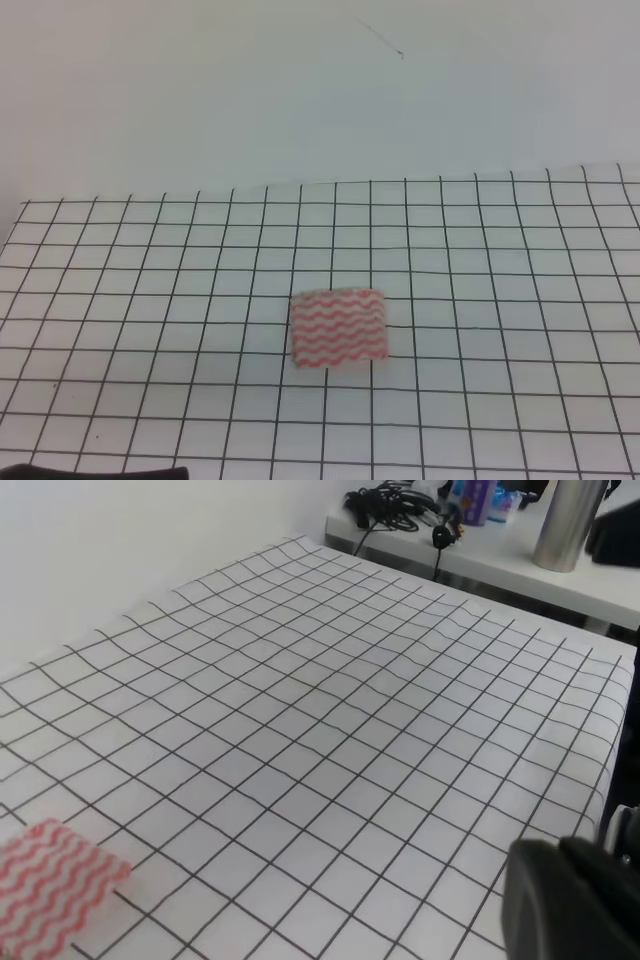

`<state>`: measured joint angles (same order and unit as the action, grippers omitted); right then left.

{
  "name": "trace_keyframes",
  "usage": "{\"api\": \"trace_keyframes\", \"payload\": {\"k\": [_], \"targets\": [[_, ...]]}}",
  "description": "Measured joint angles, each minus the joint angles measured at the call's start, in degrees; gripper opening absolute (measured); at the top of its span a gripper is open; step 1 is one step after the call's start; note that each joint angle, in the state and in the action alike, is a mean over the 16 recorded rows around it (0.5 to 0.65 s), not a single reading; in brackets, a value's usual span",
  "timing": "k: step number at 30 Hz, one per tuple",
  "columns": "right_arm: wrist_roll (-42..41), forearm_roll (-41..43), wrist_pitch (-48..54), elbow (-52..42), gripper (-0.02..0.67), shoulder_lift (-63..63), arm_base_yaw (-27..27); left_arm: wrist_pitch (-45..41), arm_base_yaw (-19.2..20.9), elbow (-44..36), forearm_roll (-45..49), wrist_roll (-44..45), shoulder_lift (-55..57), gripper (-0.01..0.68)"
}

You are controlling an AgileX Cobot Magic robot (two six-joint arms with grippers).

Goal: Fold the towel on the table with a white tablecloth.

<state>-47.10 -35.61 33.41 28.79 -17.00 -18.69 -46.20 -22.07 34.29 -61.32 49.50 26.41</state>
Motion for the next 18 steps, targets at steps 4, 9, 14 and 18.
{"api": "trace_keyframes", "payload": {"k": [4,9,14,18], "targets": [[-0.11,0.61,-0.21,-4.16,0.001,2.4,0.0,-0.62,0.0,0.01,0.07,-0.07,0.0,-0.001],[-0.14,0.8,-0.21,-8.57,0.0,2.88,0.0,-0.64,0.01,-0.01,0.03,-0.13,-0.05,-0.001],[-0.11,0.79,-0.07,-11.79,0.0,2.88,0.0,-0.14,0.02,-0.42,0.78,-0.12,-0.19,-0.001],[-0.07,0.75,0.14,-13.44,0.0,2.88,0.0,1.18,0.07,-1.42,3.76,-0.32,-1.26,-0.001]]}}
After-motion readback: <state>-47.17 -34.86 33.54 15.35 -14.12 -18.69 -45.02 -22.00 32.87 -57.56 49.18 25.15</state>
